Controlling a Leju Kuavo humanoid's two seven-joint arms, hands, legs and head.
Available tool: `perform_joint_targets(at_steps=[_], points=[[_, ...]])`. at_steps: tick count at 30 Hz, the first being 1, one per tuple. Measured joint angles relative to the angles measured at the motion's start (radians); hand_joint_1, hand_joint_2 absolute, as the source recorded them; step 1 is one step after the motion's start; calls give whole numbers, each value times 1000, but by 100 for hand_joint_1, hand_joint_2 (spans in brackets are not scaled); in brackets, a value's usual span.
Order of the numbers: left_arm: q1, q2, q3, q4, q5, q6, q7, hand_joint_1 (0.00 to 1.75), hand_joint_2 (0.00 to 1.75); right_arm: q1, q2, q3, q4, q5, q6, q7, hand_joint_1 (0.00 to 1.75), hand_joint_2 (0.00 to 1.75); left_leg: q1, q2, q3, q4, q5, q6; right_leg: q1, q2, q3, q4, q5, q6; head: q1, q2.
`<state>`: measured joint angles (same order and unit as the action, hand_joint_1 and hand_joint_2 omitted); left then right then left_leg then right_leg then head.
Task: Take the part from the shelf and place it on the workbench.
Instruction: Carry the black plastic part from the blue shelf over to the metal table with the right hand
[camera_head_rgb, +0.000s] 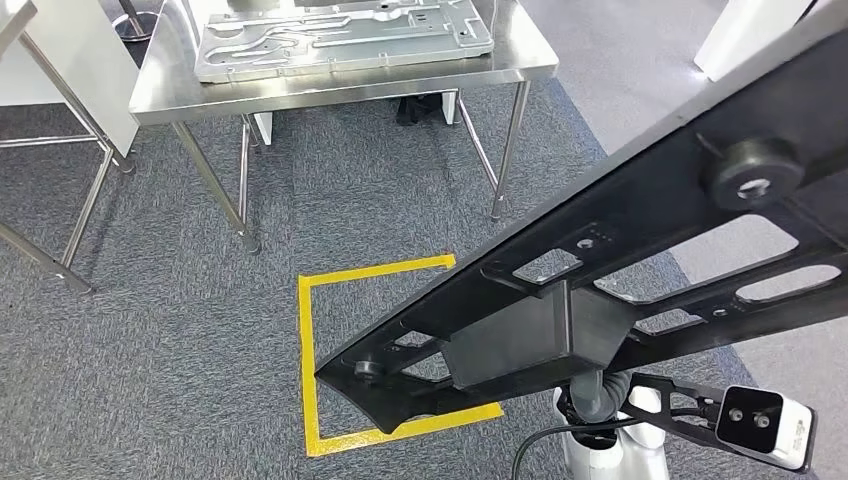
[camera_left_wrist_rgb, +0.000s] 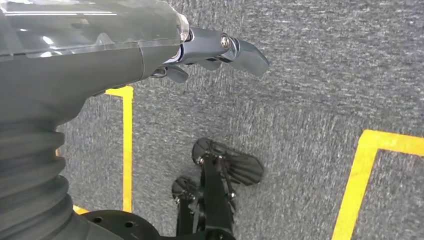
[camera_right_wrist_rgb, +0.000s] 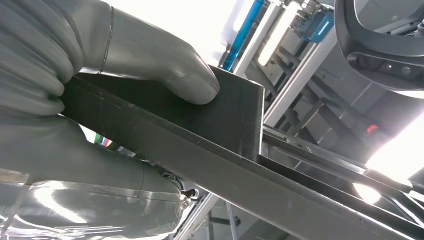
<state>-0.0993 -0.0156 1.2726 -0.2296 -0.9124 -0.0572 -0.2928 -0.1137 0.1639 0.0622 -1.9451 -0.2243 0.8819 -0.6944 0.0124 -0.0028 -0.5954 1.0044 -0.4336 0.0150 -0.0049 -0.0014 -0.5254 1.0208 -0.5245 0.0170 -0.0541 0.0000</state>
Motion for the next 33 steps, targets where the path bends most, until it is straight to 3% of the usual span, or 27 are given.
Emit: perform_joint_targets(at_steps=[1, 3, 4, 5, 6, 7, 9, 10, 11, 14, 16, 19, 20, 21, 22, 24, 25, 26, 30, 31, 33], points=[[-1, 0, 0, 0, 0, 0, 0, 0, 175, -1, 0, 0, 0, 0, 0, 0, 175, 175, 2, 0, 4, -4, -1, 6, 0, 0, -20, 42, -22, 4, 0, 0], [-3, 0, 0, 0, 0, 0, -1, 0, 175, -1, 0, 0, 1, 0, 0, 0, 175, 175, 0, 0, 7, -4, -7, 14, -2, 1, -97, 179, -77, 8, 0, 0], [-3, 0, 0, 0, 0, 0, -1, 0, 175, 0, 0, 0, 2, 0, 0, 0, 175, 175, -1, 0, 8, -3, -10, 15, -3, 1, -138, 243, -95, 9, 0, 0], [-3, 0, 0, 0, 0, 0, -1, 0, 175, 1, 0, 0, 2, 0, 0, 0, 175, 175, -1, -1, 11, -3, -13, 16, -3, 1, -166, 278, -94, 9, 0, 0], [-2, 0, 0, 0, 0, 0, -1, 0, 175, 1, -1, 0, 3, 0, 0, 0, 175, 175, -2, -2, 16, -2, -17, 15, -3, 1, -171, 267, -68, 8, 0, 0], [-2, 0, 0, 0, 0, -1, -1, 0, 175, 1, -1, 0, 3, 0, 0, 0, 175, 175, -2, -4, 22, -1, -22, 13, -3, 1, -157, 219, -27, 6, 0, 0], [-3, -1, 0, 0, 0, -2, -1, 0, 175, 1, -1, 0, 4, 0, 0, 0, 175, 175, -4, -6, 35, 1, -32, 7, -1, 1, -98, 73, 51, -1, 0, 0], [-3, -1, 0, 0, 0, -2, -1, 0, 175, 0, -1, 0, 4, 0, 0, 0, 175, 175, -5, -6, 39, 2, -37, 3, 0, 1, -77, 25, 69, -5, 0, 0], [-4, -1, 0, 0, 0, -3, -1, 0, 175, -1, -1, 0, 4, 0, 0, 0, 175, 175, -6, -7, 40, 2, -40, -2, 2, 2, -66, -2, 73, -8, 0, 0], [-6, -1, 0, 0, 1, -1, -2, 0, 175, -1, 0, 0, 6, -1, 0, 0, 175, 175, -7, -5, 46, -1, -48, -19, 0, 5, -59, -12, 68, -22, 0, 0], [-8, -1, 0, 0, 2, 1, -2, 0, 175, -3, 0, 0, 6, -4, 0, 0, 175, 175, -6, -4, 30, 43, -73, -31, -4, 4, -47, -22, 67, -32, 0, 0], [-7, -1, 0, 0, 4, 4, -2, 0, 175, -6, 0, 0, 11, -7, 0, 0, 175, 175, -1, -3, -75, 239, -153, -44, -4, 1, -34, -25, 58, -41, 0, 0], [-6, -1, 0, 0, 4, 5, -1, 0, 175, -6, 0, 0, 13, -8, -1, 0, 175, 175, -1, -3, -105, 284, -159, -46, -4, 2, -30, -25, 54, -42, 0, 0], [-5, -1, 0, 0, 4, 6, -1, 0, 175, -6, 0, 0, 16, -8, -2, 0, 175, 175, -1, -3, -118, 292, -144, -47, -3, 2, -25, -25, 50, -41, 0, 0], [-5, -1, 0, 0, 4, 6, -1, 0, 175, -6, 0, 0, 18, -8, -4, 0, 175, 175, -1, -3, -108, 256, -110, -45, -3, 2, -18, -24, 45, -40, 0, 0], [-5, 0, 0, 0, 4, 7, -1, 0, 175, -7, 0, 1, 19, -8, -7, 0, 175, 175, -2, -2, -47, 114, -29, -37, -2, 2, -1, -25, 33, -35, 0, 0], [-5, 0, 0, 0, 4, 7, -1, 0, 175, -8, 0, 1, 19, -8, -9, 0, 175, 175, -5, -2, -20, 55, -6, -31, -1, 3, 4, -24, 28, -31, 0, 0], [-6, 0, 0, 0, 4, 7, -1, 0, 175, -9, 0, 2, 19, -8, -11, 0, 175, 175, -7, -3, -4, 18, 2, -24, 0, 3, 7, -24, 24, -27, 0, 0], [-5, 1, 0, 0, 3, 8, -2, 0, 175, -11, 0, 5, 19, -8, -21, 0, 175, 175, -7, -3, 6, -2, -6, 0, 1, 3, 5, -16, 9, -5, 0, 0], [-6, 1, 0, 0, 3, 8, -3, 0, 175, -13, 0, 6, 19, -8, -21, 0, 175, 175, -4, -3, 11, -6, -6, 6, 1, 3, -6, 10, -5, 0, 0, 0], [-7, 1, 0, 0, 2, 8, -4, 0, 175, -14, 0, 8, 19, -8, -22, 0, 175, 175, -2, -3, 20, -10, -12, 15, -1, 3, -71, 133, -57, 8, 0, 0]])
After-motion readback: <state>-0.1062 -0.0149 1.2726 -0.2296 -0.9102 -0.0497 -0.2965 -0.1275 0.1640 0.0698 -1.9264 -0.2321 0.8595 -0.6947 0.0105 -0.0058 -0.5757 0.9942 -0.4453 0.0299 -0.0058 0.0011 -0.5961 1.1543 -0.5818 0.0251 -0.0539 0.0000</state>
